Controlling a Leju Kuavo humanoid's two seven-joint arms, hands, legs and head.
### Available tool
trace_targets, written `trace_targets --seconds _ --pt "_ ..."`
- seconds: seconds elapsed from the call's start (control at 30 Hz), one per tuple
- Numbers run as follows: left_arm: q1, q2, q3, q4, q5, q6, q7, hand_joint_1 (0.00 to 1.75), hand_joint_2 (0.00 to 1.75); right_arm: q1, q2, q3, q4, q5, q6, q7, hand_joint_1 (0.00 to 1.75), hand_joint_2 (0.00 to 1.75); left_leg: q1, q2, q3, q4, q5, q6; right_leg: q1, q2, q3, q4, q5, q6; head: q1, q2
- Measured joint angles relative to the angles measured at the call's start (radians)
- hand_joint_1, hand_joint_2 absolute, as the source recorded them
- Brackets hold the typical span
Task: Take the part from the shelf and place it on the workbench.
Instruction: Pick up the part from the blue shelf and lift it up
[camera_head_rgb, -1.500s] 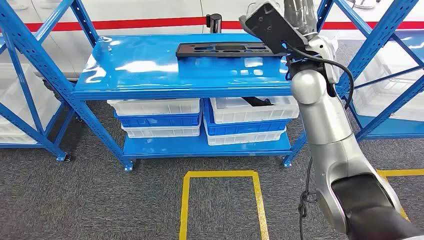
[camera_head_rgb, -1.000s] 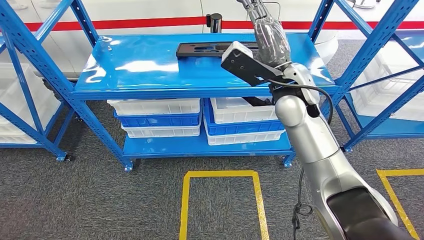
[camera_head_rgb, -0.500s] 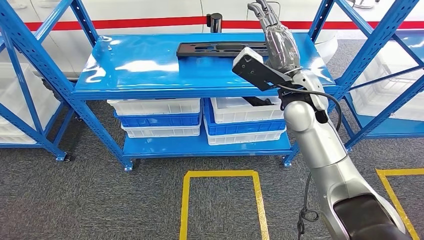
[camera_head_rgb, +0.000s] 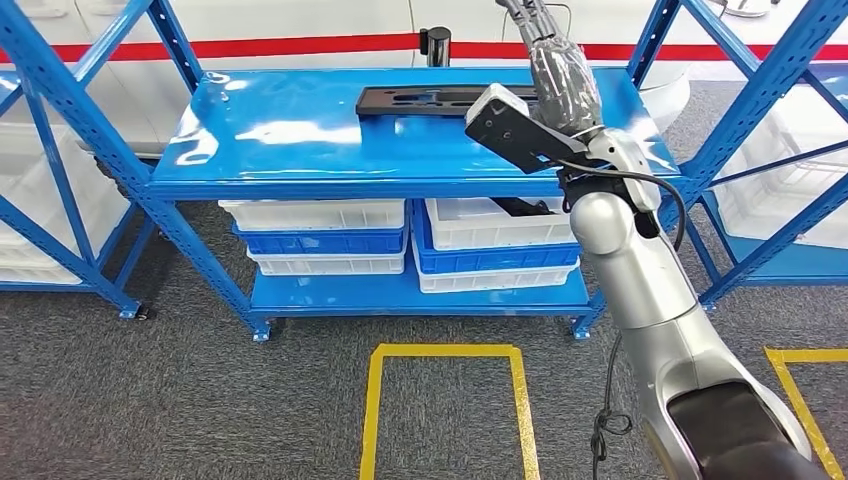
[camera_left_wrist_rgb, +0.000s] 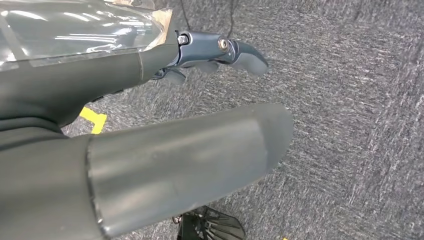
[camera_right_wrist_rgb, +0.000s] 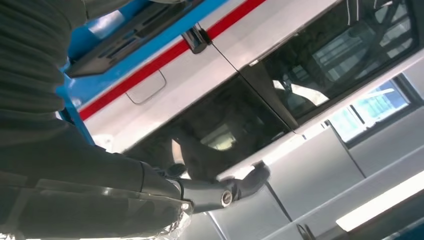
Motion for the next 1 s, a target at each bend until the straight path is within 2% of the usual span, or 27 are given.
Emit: trace_targets --seconds 0.03,0.1,0.13,0.17,0.23,0.27,0.3,0.33,0.37,0.4,0.43,0.47,0.5,0.57,0.63,0.67,0.7,0.77,0.8,0.83,0.87,0.93,0.97,1.0 --pt "0.001 0.0 0.0 0.0 0.001 0.001 0.0 0.0 0.0 -0.002 0.0 0.001 0.002 -0.001 0.001 0.0 0.0 1.75 0.0 -0.001 -0.002 0.002 -0.002 -0.004 0.003 0.002 0.001 0.001 0.0 -0.009 -0.001 0.0" --pt "0.004 0.001 0.0 0.0 0.002 0.002 0.0 0.0 0.0 -0.006 0.003 0.002 0.007 -0.002 0.001 -0.001 0.0 1.75 0.004 0.002 -0.004 0.008 -0.009 -0.011 0.0 0.002 0.002 0.002 -0.001 -0.023 -0.001 0.0" --pt "0.004 0.002 0.0 0.0 0.002 0.002 0.0 0.0 0.0 -0.011 0.006 0.002 0.009 -0.004 0.002 -0.002 0.0 1.75 0.007 0.004 -0.014 0.028 -0.022 -0.017 -0.002 0.002 0.005 0.001 -0.002 -0.03 -0.003 0.0" --pt "0.004 0.002 0.0 0.0 0.002 0.002 -0.001 0.0 0.0 -0.017 0.009 0.003 0.012 -0.006 0.002 -0.004 0.0 1.75 0.009 0.008 -0.033 0.067 -0.042 -0.024 -0.004 0.002 0.008 0.0 -0.004 -0.036 -0.004 0.0" --pt "0.006 0.004 0.0 0.0 0.002 0.003 -0.001 0.0 0.0 -0.024 0.016 0.004 0.019 -0.009 0.003 -0.008 0.0 1.75 0.013 0.015 -0.103 0.197 -0.096 -0.036 -0.002 0.001 0.012 0.0 -0.008 -0.044 -0.007 0.0" --pt "0.008 0.004 0.0 0.0 0.003 0.003 -0.003 0.0 0.0 -0.026 0.019 0.005 0.024 -0.011 0.004 -0.01 0.0 1.75 0.015 0.016 -0.139 0.257 -0.113 -0.039 0.0 0.001 0.014 0.0 -0.009 -0.047 -0.007 0.0" --pt "0.01 0.004 0.0 0.0 0.003 0.003 -0.004 0.0 0.0 -0.026 0.021 0.005 0.028 -0.012 0.004 -0.01 0.0 1.75 0.016 0.018 -0.164 0.29 -0.113 -0.04 0.001 0.001 0.016 0.0 -0.011 -0.049 -0.007 0.0" --pt "0.013 0.004 0.001 0.0 0.003 0.002 -0.006 0.0 0.0 -0.027 0.023 0.006 0.032 -0.013 0.004 -0.012 0.0 1.75 0.016 0.018 -0.169 0.283 -0.093 -0.038 0.002 0.001 0.018 0.0 -0.013 -0.051 -0.007 0.0" --pt "0.015 0.004 0.001 0.0 0.003 0.002 -0.009 0.0 0.0 -0.028 0.024 0.006 0.036 -0.013 0.005 -0.013 0.0 1.75 0.017 0.019 -0.154 0.238 -0.057 -0.034 0.003 0.002 0.022 0.0 -0.016 -0.052 -0.007 0.0" --pt "0.016 0.005 0.002 0.0 0.003 0.002 -0.01 0.0 0.0 -0.032 0.026 0.006 0.038 -0.014 0.005 -0.014 0.0 1.75 0.017 0.019 -0.125 0.168 -0.014 -0.028 0.004 0.002 0.026 0.0 -0.018 -0.052 -0.007 0.0" --pt "0.017 0.006 0.002 0.0 0.003 0.002 -0.012 0.0 0.0 -0.036 0.027 0.006 0.041 -0.014 0.005 -0.015 0.0 1.75 0.014 0.02 -0.095 0.101 0.016 -0.022 0.007 0.002 0.029 0.0 -0.021 -0.051 -0.007 0.0" --pt "0.017 0.007 0.003 0.0 0.003 0.002 -0.014 0.0 0.0 -0.042 0.028 0.006 0.043 -0.014 0.005 -0.016 0.0 1.75 0.012 0.021 -0.069 0.05 0.033 -0.017 0.009 0.002 0.03 0.0 -0.024 -0.048 -0.007 0.0" --pt "0.016 0.008 0.003 0.0 0.003 0.002 -0.015 0.0 0.0 -0.046 0.029 0.006 0.045 -0.014 0.005 -0.017 0.0 1.75 0.009 0.021 -0.055 0.021 0.037 -0.012 0.011 0.002 0.029 0.0 -0.025 -0.045 -0.006 0.0" --pt "0.017 0.009 0.003 0.0 0.004 0.002 -0.017 0.0 0.0 -0.052 0.031 0.006 0.051 -0.017 0.006 -0.021 0.0 1.75 0.004 0.02 -0.048 0.01 0.03 -0.006 0.013 0.001 0.028 -0.003 -0.027 -0.035 -0.006 0.0" --pt "0.02 0.008 0.004 0.0 0.006 0.002 -0.019 0.0 0.0 -0.059 0.033 0.006 0.058 -0.022 0.006 -0.026 0.0 1.75 0.006 0.02 -0.039 -0.002 0.035 0.003 0.015 -0.001 0.02 0.011 -0.037 -0.028 -0.005 0.0" --pt "0.021 0.008 0.004 0.0 0.006 0.001 -0.02 0.0 0.0 -0.064 0.034 0.006 0.061 -0.026 0.006 -0.029 0.0 1.75 0.008 0.02 -0.033 -0.009 0.037 0.009 0.016 0.0 0.004 0.043 -0.053 -0.028 -0.005 0.0" --pt "0.021 0.008 0.004 0.0 0.007 0.001 -0.021 0.0 0.0 -0.069 0.035 0.006 0.066 -0.029 0.006 -0.032 0.0 1.75 0.009 0.02 -0.028 -0.013 0.038 0.014 0.016 0.0 -0.024 0.099 -0.075 -0.031 -0.004 0.0" --pt "0.022 0.009 0.005 0.0 0.008 0.0 -0.023 0.0 0.0 -0.072 0.035 0.006 0.079 -0.033 0.006 -0.037 0.0 1.75 0.009 0.017 -0.025 -0.014 0.035 0.02 0.016 0.001 -0.099 0.234 -0.118 -0.035 -0.004 0.0" --pt "0.023 0.008 0.005 0.0 0.009 0.0 -0.024 0.0 0.0 -0.071 0.035 0.006 0.085 -0.034 0.006 -0.039 0.0 1.75 0.009 0.016 -0.024 -0.014 0.034 0.021 0.015 0.001 -0.127 0.275 -0.124 -0.032 -0.004 0.0" --pt "0.024 0.008 0.005 0.0 0.009 0.0 -0.024 0.0 0.0 -0.07 0.035 0.006 0.09 -0.034 0.006 -0.039 0.0 1.75 0.009 0.014 -0.024 -0.013 0.033 0.02 0.015 0.002 -0.139 0.285 -0.118 -0.026 -0.004 0.0" --pt "0.026 0.008 0.005 0.0 0.009 0.0 -0.024 0.0 0.0 -0.07 0.035 0.006 0.094 -0.034 0.006 -0.04 0.0 1.75 0.009 0.013 -0.022 -0.013 0.031 0.019 0.015 0.001 -0.131 0.256 -0.098 -0.019 -0.004 0.0" --pt "0.027 0.007 0.005 0.0 0.009 -0.001 -0.024 0.0 0.0 -0.072 0.037 0.006 0.098 -0.034 0.006 -0.042 0.0 1.75 0.009 0.009 -0.017 -0.01 0.026 0.015 0.012 0.001 -0.077 0.131 -0.038 -0.004 -0.004 0.0" --pt "0.027 0.007 0.005 0.0 0.009 -0.001 -0.024 0.0 0.0 -0.074 0.037 0.006 0.099 -0.034 0.006 -0.042 0.0 1.75 0.007 0.008 -0.015 -0.007 0.021 0.01 0.011 0.001 -0.046 0.067 -0.013 -0.002 -0.004 0.0" --pt "0.027 0.007 0.005 0.0 0.009 -0.001 -0.024 0.0 0.0 -0.075 0.038 0.006 0.101 -0.034 0.006 -0.043 0.0 1.75 0.006 0.006 -0.015 -0.003 0.017 0.006 0.011 0.001 -0.024 0.023 0.004 -0.004 -0.004 0.0"
